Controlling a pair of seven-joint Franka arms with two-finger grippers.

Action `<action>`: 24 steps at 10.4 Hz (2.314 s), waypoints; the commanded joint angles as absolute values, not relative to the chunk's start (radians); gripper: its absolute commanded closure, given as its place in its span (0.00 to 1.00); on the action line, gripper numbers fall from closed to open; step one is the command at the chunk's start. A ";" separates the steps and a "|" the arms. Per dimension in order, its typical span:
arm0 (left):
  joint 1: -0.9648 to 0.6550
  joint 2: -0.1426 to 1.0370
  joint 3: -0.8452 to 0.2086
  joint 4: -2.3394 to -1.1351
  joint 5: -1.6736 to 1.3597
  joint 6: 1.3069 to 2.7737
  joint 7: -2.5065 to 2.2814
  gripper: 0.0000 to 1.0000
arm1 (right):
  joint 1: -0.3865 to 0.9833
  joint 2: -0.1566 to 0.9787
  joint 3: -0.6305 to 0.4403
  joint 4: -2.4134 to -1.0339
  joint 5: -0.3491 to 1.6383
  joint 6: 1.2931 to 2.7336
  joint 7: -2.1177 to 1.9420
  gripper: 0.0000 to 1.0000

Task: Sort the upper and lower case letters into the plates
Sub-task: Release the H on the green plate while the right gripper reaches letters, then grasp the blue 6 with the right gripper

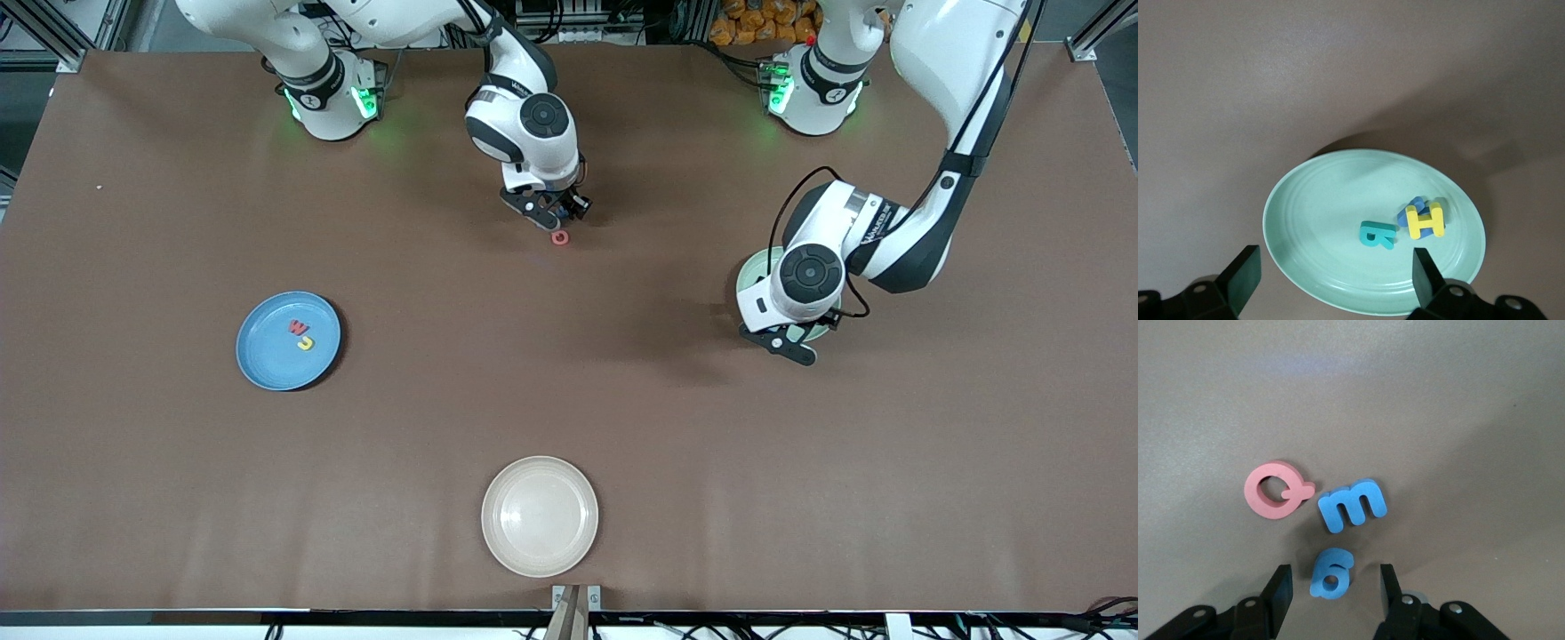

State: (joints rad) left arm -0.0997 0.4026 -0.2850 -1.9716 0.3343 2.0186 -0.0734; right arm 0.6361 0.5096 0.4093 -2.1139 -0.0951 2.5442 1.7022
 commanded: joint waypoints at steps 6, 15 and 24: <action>-0.092 0.423 -0.287 -1.945 0.339 1.996 -0.084 0.00 | 0.630 0.523 0.416 -2.115 -0.110 2.571 1.726 0.46; -0.081 0.423 -0.285 -1.948 0.319 1.996 -0.081 0.00 | 0.630 0.528 0.413 -2.120 -0.112 2.589 1.726 0.70; -0.075 0.423 -0.285 -1.947 0.261 1.996 -0.089 0.00 | 0.598 0.488 0.417 -2.115 -0.135 2.560 1.717 1.00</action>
State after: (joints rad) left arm -0.0770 0.4206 -0.2819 -1.9623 0.2801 2.0145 -0.0753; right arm 0.6325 0.5297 0.4085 -2.1120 -0.1151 2.5778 1.7028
